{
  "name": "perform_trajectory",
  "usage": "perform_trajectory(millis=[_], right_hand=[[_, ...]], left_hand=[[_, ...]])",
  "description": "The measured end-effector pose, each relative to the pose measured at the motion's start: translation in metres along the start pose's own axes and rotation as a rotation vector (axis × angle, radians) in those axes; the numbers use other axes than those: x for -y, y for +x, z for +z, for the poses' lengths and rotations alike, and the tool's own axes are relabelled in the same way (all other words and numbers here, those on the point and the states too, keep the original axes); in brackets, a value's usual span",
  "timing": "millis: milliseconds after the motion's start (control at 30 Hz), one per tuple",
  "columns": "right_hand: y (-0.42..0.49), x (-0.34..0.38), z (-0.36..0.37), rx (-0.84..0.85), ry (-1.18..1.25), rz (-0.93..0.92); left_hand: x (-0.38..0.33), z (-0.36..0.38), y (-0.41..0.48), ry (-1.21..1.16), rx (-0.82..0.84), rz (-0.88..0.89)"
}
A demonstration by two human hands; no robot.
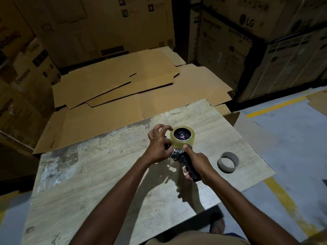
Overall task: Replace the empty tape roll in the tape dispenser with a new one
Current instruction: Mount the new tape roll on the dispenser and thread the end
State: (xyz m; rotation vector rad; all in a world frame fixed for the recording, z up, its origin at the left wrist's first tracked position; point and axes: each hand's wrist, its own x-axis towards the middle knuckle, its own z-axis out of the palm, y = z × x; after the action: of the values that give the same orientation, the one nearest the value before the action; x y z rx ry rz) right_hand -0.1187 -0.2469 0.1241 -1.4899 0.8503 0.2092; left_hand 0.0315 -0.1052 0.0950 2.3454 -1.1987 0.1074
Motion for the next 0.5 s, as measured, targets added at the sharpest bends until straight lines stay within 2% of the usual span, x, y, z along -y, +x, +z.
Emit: perform_trajectory(millis=[200,500], right_hand=[[0.002,0.01,-0.014,0.093,-0.038,0.032],[-0.003,0.028,-0.029,0.298,0.083,0.218]], left_hand=[[-0.004,-0.015,0.009,0.015,0.061,0.112],[-0.016,-0.035,0.042,0.045,0.398,0.107]])
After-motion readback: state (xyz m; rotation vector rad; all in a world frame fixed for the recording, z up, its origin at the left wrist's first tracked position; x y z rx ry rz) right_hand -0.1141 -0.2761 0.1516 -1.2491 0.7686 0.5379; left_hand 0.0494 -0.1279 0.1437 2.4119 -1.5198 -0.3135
